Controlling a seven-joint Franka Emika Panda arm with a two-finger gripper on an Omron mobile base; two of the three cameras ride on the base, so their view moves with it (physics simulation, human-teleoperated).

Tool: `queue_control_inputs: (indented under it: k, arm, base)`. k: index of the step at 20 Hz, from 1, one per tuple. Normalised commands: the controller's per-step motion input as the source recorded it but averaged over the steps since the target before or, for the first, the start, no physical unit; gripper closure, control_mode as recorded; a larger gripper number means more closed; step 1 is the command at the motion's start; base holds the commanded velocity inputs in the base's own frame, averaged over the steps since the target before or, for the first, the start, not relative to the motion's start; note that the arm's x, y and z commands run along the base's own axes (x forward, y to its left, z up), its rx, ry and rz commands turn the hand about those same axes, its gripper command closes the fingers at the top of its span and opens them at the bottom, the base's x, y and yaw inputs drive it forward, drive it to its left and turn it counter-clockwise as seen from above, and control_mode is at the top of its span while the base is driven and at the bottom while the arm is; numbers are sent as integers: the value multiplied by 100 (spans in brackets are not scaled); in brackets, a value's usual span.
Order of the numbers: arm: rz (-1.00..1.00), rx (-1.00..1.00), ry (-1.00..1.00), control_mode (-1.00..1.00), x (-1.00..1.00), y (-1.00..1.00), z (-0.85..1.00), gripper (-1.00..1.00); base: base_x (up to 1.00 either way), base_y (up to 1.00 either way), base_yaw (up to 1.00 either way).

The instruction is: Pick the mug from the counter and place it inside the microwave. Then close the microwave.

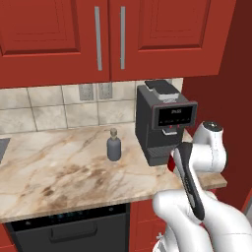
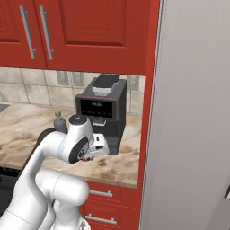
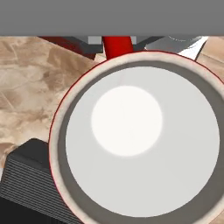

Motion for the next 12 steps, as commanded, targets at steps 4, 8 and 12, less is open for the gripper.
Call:
queue_control_inputs:
  k: [4, 8, 12]
  arm:
    - [-23, 0, 0, -100, -6, 0, 51, 100]
    - [-16, 0, 0, -100, -35, 0, 31, 100]
    - [-9, 0, 0, -100, -53, 0, 39, 100]
  base:
    - [0, 0, 0]
    - [0, 0, 0]
    - [0, 0, 0]
